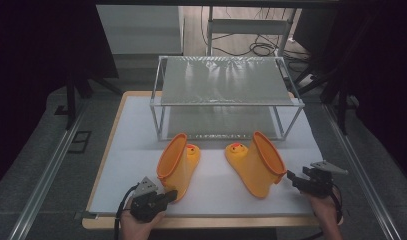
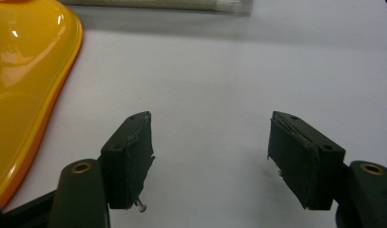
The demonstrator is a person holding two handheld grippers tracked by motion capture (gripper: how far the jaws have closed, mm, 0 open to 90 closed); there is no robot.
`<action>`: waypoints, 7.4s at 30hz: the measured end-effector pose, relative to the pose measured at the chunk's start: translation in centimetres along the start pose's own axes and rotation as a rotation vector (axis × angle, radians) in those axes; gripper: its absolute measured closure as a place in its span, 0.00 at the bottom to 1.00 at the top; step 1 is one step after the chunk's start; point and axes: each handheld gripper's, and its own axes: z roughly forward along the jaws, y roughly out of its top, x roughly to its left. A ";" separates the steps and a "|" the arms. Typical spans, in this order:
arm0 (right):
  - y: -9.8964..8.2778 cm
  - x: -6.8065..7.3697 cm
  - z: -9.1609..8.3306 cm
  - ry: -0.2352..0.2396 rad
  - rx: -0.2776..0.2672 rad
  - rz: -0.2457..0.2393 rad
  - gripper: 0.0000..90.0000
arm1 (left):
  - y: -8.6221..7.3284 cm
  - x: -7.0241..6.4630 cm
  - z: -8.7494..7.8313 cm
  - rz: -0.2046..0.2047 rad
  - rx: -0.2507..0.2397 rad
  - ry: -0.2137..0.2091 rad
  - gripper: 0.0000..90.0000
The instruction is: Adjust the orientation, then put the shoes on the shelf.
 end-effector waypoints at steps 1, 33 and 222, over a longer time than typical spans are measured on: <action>0.0 0.0 0.0 0.001 0.001 0.000 0.35 | 0.0 0.4 -0.2 -0.013 -0.001 0.006 1.00; 0.9 1.0 -0.5 0.097 -0.021 -0.018 0.45 | 3.5 8.1 -3.0 -0.041 0.108 0.041 0.58; 0.1 2.3 0.5 0.168 0.040 -0.063 0.43 | 25.7 -7.2 2.7 0.139 0.407 -0.295 0.63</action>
